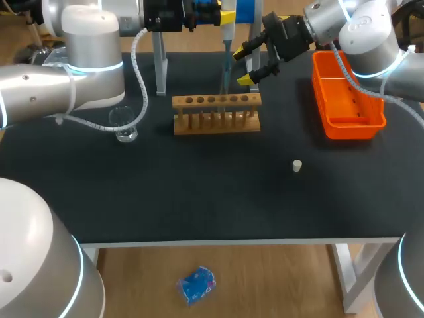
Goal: Invert the test tube, pick up the pipette, mount the tip to pipette, aspirate from beaker and dispense into the tube, eject the tip, return the pipette, and cap with the stopper.
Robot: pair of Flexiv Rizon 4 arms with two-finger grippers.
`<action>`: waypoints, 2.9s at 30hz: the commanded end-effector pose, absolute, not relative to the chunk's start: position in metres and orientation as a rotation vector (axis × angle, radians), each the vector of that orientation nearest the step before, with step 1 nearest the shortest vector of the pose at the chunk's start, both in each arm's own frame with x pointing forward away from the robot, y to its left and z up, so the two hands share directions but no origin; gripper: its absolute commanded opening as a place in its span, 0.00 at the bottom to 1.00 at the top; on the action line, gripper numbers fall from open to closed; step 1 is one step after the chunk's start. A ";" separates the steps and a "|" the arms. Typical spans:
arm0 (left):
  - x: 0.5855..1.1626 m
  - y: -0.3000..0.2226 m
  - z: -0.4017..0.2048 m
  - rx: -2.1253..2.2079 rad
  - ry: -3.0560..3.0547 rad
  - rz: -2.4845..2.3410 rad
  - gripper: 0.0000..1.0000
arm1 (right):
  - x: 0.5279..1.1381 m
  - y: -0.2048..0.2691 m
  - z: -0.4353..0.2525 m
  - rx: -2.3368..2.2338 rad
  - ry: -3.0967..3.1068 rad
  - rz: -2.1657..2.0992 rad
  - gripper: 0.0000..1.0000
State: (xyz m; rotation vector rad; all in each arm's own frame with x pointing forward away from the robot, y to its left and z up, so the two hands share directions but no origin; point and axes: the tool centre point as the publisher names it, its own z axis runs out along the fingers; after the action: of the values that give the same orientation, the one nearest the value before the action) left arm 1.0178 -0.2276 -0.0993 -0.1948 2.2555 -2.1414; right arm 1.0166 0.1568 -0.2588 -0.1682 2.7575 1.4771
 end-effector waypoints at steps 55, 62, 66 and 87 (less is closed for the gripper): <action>1.017 -0.228 -0.099 -0.197 2.255 -2.140 0.00 | 1.034 0.106 -0.052 -0.311 2.498 1.974 1.00; 1.017 -0.228 -0.099 -0.197 2.255 -2.140 0.00 | 1.032 0.121 -0.025 -0.346 2.443 2.075 1.00; 1.017 -0.228 -0.099 -0.197 2.255 -2.140 0.00 | 1.033 0.131 -0.015 -0.342 2.427 2.103 1.00; 1.017 -0.228 -0.099 -0.197 2.255 -2.140 0.00 | 1.025 0.175 0.012 -0.339 2.290 2.329 0.00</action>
State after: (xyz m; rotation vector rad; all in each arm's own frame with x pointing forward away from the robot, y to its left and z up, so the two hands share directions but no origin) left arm 1.0176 -0.2275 -0.0991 -0.1950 2.2551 -2.1413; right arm 1.0232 0.1731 0.0135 -0.3360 2.2932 2.3257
